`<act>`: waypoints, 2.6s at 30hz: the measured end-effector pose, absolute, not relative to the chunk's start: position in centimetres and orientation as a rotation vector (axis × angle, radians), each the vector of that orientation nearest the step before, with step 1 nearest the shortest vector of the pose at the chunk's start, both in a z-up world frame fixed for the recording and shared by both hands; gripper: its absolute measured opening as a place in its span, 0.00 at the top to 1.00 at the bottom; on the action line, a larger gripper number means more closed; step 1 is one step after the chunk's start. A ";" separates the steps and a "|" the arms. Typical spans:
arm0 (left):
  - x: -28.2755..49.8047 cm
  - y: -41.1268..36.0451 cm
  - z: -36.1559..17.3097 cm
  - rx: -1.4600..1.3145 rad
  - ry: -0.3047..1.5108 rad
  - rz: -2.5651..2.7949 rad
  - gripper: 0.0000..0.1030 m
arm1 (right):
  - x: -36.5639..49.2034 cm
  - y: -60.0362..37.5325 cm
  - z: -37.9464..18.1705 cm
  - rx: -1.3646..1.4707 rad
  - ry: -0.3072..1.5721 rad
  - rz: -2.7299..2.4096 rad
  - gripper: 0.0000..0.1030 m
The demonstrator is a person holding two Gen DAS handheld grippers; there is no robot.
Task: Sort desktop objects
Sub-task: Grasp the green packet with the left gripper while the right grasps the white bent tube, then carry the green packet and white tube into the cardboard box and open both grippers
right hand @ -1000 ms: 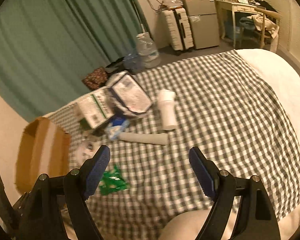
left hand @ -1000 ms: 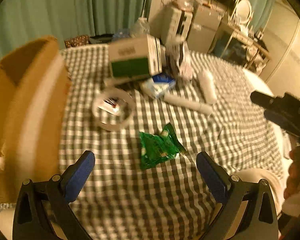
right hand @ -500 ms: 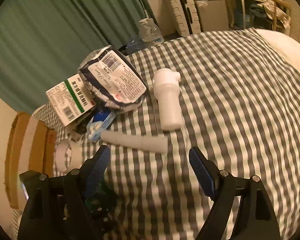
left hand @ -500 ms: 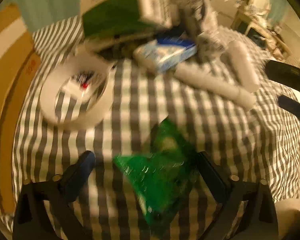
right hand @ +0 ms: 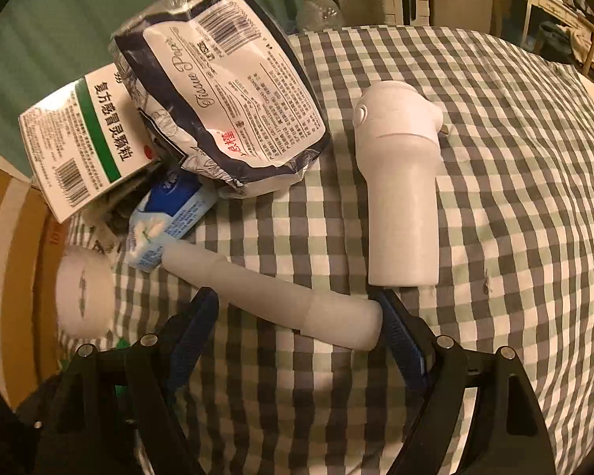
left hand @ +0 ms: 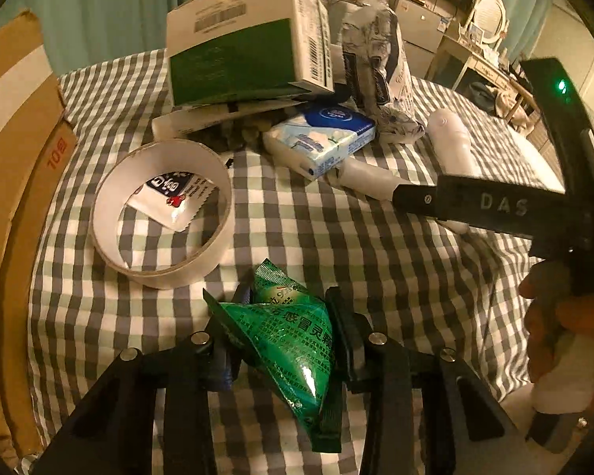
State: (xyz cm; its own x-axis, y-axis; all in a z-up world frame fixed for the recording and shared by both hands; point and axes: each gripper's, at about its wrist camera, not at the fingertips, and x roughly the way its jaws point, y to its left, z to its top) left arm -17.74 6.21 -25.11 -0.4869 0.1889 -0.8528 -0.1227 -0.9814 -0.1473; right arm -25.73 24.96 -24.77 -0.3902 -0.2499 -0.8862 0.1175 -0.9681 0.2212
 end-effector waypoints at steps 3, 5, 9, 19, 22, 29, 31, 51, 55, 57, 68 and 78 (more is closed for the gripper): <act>-17.6 4.8 -24.8 -1.498 -0.124 2.546 0.63 | -25.5 24.7 -24.7 1.603 -0.142 -2.472 0.30; -17.6 4.3 -24.8 -1.528 -0.109 2.541 0.63 | -25.1 24.5 -24.6 1.607 -0.119 -2.489 0.33; -16.2 3.3 -23.7 -1.506 -0.095 2.576 0.63 | -24.0 23.5 -23.8 1.614 -0.059 -2.481 0.58; -14.6 0.9 -20.3 -1.417 -0.159 2.636 0.63 | -19.3 24.0 -20.5 1.534 -0.152 -2.418 0.67; -14.5 1.3 -19.3 -1.392 -0.181 2.665 0.63 | -17.8 24.1 -18.7 1.482 -0.170 -2.433 0.67; -13.4 -0.1 -15.6 -1.290 -0.240 2.720 0.63 | -13.3 26.2 -12.9 1.371 -0.211 -2.440 0.67; -12.9 -0.5 -14.1 -1.252 -0.236 2.739 0.63 | -12.4 25.3 -11.5 1.335 -0.195 -2.442 0.67; -9.4 -13.5 -5.8 -1.123 -0.373 3.009 0.62 | -6.1 9.6 -1.3 1.002 0.168 -2.332 0.67; -9.2 -17.6 -7.2 -1.193 -0.446 3.035 0.62 | -6.3 4.6 -1.3 0.972 0.259 -2.269 0.67; -9.2 -19.8 -8.2 -1.244 -0.504 3.054 0.62 | -6.6 2.5 -1.5 0.963 0.288 -2.242 0.67; -11.1 -23.0 -13.2 -1.415 -0.568 2.938 0.58 | -10.9 -5.8 -4.6 1.025 0.341 -2.132 0.64; -11.3 -23.0 -13.7 -1.496 -0.552 2.928 0.15 | -14.1 -5.8 -3.8 1.020 0.141 -2.222 0.37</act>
